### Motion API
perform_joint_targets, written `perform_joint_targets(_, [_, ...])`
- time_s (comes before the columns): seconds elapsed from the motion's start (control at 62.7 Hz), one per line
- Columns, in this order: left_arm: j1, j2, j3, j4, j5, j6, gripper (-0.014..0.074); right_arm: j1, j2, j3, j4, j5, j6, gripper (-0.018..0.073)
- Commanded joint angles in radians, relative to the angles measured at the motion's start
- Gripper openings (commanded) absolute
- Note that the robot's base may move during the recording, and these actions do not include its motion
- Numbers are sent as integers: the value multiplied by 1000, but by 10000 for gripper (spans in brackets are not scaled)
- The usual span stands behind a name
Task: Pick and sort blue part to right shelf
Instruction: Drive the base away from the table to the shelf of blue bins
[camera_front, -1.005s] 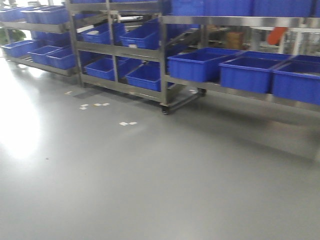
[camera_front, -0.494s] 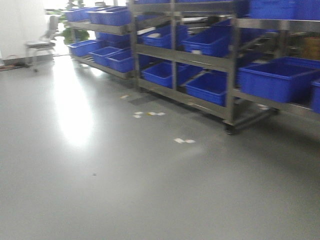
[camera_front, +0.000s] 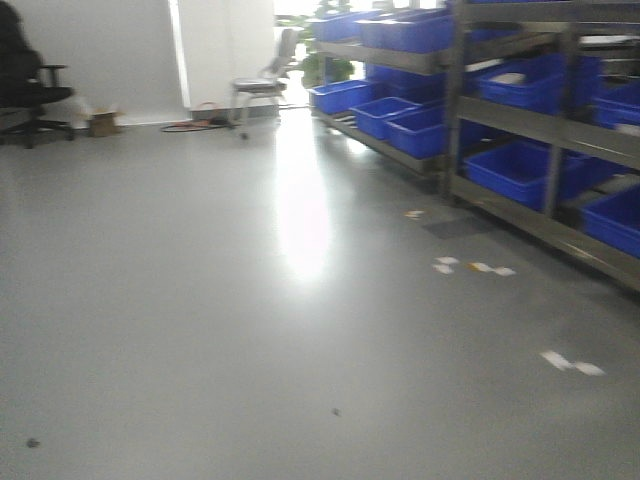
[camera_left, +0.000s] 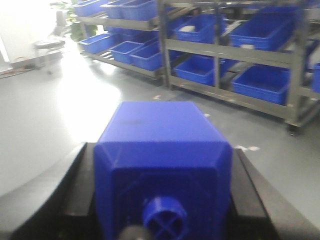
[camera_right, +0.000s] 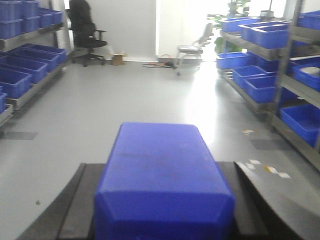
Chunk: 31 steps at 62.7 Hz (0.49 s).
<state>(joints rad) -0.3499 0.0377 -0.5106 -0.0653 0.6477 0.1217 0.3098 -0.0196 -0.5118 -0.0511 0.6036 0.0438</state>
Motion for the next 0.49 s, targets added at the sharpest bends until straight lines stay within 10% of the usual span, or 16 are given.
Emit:
perform_joint_targets(0.0, [-6,16,-24,-6,-88,-5,281,-2,18,-30,-7,-94,-7,260])
perform_joint_targets(0.478, [-6,16,-24,-6,-88,-5,281,-2,18,-30,-7,-94,-7,260])
